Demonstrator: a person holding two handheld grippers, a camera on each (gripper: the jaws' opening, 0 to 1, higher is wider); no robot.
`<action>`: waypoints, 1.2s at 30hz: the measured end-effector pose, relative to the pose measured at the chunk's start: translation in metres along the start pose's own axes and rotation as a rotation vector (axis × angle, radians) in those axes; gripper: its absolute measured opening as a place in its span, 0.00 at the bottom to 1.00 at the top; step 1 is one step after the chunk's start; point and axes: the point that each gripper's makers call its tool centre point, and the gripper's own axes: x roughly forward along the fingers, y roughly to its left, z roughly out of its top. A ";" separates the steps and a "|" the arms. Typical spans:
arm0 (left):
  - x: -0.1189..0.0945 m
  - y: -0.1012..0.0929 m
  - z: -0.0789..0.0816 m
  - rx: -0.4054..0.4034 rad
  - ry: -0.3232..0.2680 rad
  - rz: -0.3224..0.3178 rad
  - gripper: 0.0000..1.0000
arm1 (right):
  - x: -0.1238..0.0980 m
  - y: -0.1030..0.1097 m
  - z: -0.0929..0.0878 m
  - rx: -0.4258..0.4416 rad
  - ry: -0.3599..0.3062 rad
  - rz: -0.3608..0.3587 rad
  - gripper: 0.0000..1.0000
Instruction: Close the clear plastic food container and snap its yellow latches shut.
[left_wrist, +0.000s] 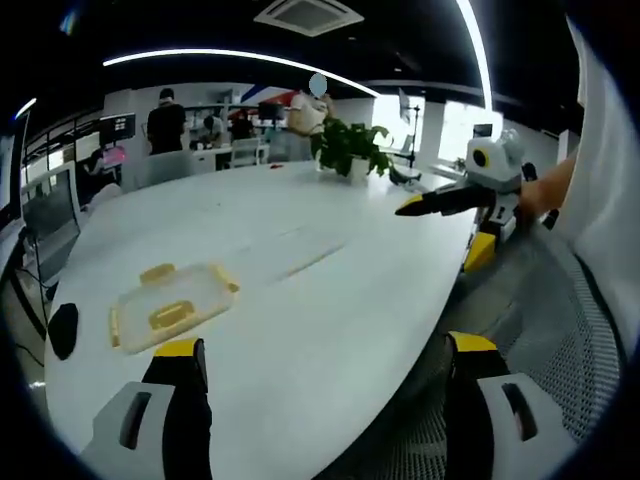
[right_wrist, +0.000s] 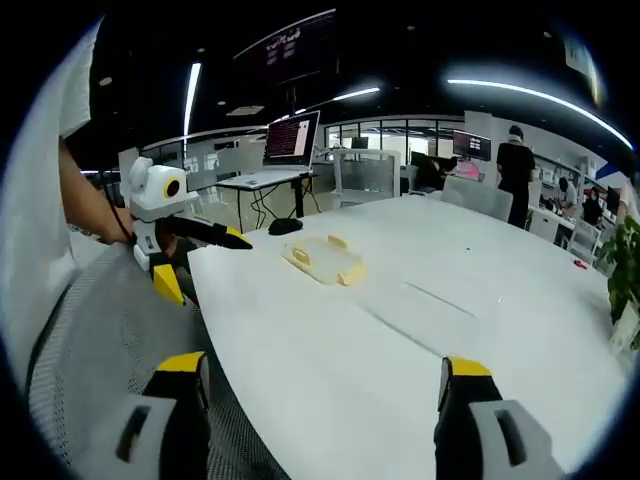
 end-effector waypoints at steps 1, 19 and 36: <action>0.000 0.000 0.000 0.001 0.000 0.000 0.97 | 0.000 0.000 0.000 0.000 0.000 0.000 0.95; 0.001 0.000 -0.002 0.003 0.008 -0.001 0.96 | 0.000 -0.001 -0.001 0.000 0.001 -0.002 0.95; 0.001 -0.002 -0.001 0.007 0.013 -0.007 0.96 | 0.000 0.001 -0.002 -0.007 0.010 0.004 0.95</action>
